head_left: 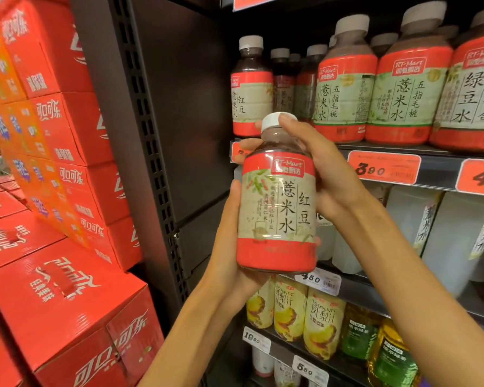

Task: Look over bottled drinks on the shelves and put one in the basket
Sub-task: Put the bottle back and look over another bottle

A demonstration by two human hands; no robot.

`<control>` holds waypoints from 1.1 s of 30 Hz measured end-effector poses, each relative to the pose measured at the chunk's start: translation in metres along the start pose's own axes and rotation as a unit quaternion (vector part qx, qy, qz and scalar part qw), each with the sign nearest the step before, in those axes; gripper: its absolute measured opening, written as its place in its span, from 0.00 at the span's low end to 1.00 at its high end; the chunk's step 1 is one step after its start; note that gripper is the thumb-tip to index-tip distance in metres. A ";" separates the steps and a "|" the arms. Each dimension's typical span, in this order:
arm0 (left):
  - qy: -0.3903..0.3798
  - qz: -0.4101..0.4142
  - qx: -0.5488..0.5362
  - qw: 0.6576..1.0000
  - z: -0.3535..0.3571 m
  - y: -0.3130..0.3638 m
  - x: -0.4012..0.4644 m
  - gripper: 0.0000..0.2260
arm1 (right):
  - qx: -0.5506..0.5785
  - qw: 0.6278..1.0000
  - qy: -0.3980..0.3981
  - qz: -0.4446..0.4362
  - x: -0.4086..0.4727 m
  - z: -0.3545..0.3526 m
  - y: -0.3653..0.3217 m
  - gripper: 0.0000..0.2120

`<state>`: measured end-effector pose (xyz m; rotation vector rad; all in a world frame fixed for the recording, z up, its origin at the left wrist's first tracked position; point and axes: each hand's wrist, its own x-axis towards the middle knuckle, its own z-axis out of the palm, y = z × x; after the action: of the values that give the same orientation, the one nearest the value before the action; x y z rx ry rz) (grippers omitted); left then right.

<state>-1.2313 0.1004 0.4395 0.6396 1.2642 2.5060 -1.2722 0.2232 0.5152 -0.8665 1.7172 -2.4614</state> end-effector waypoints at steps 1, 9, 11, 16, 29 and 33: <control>-0.011 -0.017 -0.018 1.000 0.001 0.001 -0.001 0.35 | 0.011 1.000 -0.007 0.003 0.000 0.002 0.000 0.15; 0.037 0.023 0.126 0.991 -0.005 0.007 -0.004 0.30 | -0.127 0.987 0.067 -0.074 0.000 0.006 -0.005 0.13; 0.031 0.004 0.120 0.992 -0.005 0.005 -0.006 0.25 | -0.118 0.990 0.066 -0.048 0.002 0.005 -0.005 0.11; -0.006 -0.060 0.027 0.998 -0.003 0.007 -0.014 0.29 | -0.094 0.991 0.065 0.065 0.005 -0.001 -0.003 0.11; -0.088 -0.126 -0.163 0.975 0.008 0.026 -0.035 0.23 | 0.055 0.980 0.011 0.189 0.008 -0.009 0.022 0.26; -0.085 -0.112 -0.156 0.978 0.006 0.023 -0.034 0.26 | 0.031 0.979 0.020 0.199 0.007 -0.006 0.019 0.17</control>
<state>-1.1995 0.0765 0.4518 0.5849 0.8101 2.3351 -1.2863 0.2186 0.5008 -0.4178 1.6225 -2.2599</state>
